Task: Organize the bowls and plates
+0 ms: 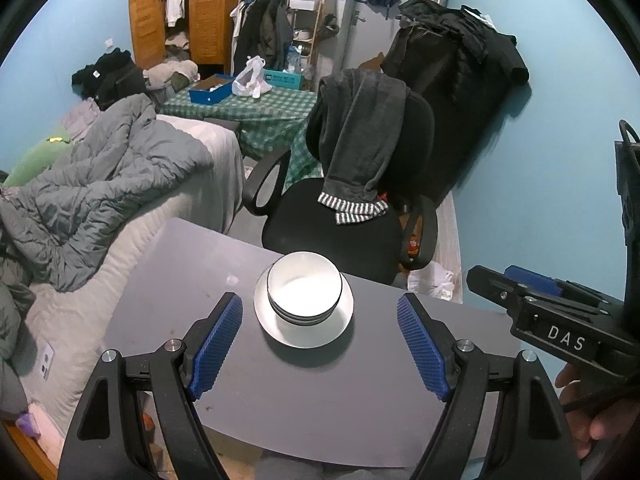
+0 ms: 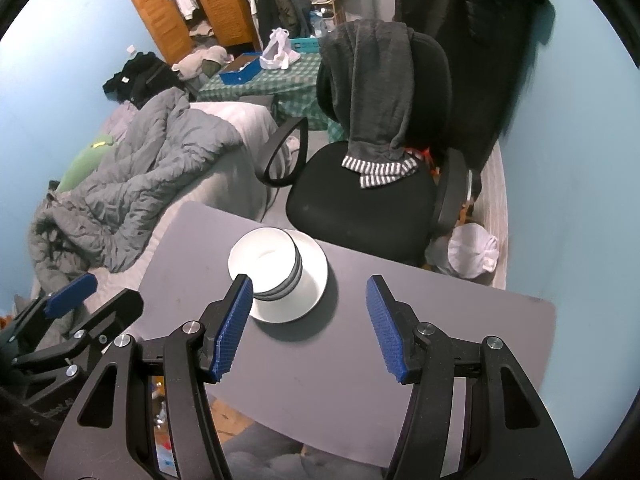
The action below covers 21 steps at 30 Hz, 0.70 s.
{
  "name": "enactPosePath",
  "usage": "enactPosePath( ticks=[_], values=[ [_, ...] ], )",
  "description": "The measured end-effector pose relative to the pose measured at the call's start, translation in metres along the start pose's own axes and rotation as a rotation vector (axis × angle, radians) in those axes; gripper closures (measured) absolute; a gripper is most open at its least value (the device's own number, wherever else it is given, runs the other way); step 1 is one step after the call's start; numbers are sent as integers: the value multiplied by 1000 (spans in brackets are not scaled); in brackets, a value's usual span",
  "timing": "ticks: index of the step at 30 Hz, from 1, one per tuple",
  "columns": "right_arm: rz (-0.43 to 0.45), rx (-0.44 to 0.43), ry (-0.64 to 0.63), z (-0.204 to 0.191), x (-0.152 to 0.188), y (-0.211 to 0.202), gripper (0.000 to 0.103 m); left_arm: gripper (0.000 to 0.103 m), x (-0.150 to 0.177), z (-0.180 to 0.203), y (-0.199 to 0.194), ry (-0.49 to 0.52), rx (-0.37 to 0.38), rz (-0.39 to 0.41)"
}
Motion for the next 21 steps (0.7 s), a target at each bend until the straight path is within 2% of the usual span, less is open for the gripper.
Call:
enactPosePath(
  ticks=[11, 21],
  values=[
    [52, 56, 80, -2, -3, -11, 45, 22, -9, -7, -4, 103, 37, -2],
    [58, 98, 146, -15, 5, -10, 45, 22, -13, -18, -2, 208, 55, -13]
  ],
)
Point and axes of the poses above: each gripper's, at about its wrist camera, not at the fingertips, and y roughly the way its jaws point, z to its right, x to its underside, the point moved 4 cm from there along y, roughly the way its jaws point, and after that the axes turned 4 degrees about -z, right-handed, at the moved point
